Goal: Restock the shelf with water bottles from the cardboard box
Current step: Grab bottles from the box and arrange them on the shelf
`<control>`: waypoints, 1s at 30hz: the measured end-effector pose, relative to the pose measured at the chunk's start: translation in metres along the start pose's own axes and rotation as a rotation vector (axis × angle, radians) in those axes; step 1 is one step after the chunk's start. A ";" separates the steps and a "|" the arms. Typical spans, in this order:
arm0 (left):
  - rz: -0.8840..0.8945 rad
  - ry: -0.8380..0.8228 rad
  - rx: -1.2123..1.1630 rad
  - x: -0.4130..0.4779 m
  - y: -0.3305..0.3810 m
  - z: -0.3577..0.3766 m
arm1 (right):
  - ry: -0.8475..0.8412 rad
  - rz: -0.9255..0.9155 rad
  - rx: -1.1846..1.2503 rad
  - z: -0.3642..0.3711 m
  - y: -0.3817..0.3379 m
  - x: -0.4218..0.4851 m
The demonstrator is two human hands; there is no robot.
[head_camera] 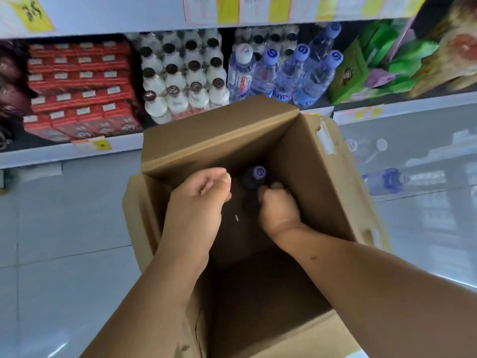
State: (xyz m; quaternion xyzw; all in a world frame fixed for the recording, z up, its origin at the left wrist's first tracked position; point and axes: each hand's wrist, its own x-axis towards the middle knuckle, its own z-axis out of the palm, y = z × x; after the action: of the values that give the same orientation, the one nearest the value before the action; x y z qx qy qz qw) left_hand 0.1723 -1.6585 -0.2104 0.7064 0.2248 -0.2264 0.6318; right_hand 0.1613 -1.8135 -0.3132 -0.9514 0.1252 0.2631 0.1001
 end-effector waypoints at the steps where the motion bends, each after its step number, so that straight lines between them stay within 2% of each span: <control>1: -0.004 -0.003 0.010 -0.006 0.005 -0.001 | 0.023 -0.020 0.021 -0.011 -0.003 -0.010; 7: -0.001 -0.029 0.005 -0.064 0.063 -0.011 | 0.233 -0.143 0.239 -0.112 -0.019 -0.091; 10: 0.009 -0.021 -0.019 -0.105 0.111 -0.021 | 0.366 -0.222 0.443 -0.190 -0.029 -0.150; 13: 0.034 -0.039 -0.034 -0.157 0.172 -0.033 | 0.463 -0.288 0.495 -0.285 -0.038 -0.218; 22: 0.237 -0.358 -0.077 -0.318 0.407 -0.050 | 0.725 -0.539 0.714 -0.588 -0.079 -0.417; 30: 0.658 -0.807 -0.171 -0.419 0.578 -0.085 | 0.889 -0.839 0.906 -0.772 -0.111 -0.513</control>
State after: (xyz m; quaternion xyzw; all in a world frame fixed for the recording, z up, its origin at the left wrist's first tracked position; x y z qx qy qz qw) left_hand 0.1908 -1.6456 0.5085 0.5420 -0.2526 -0.2508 0.7613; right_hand 0.1347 -1.8108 0.6201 -0.8015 -0.1227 -0.2823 0.5128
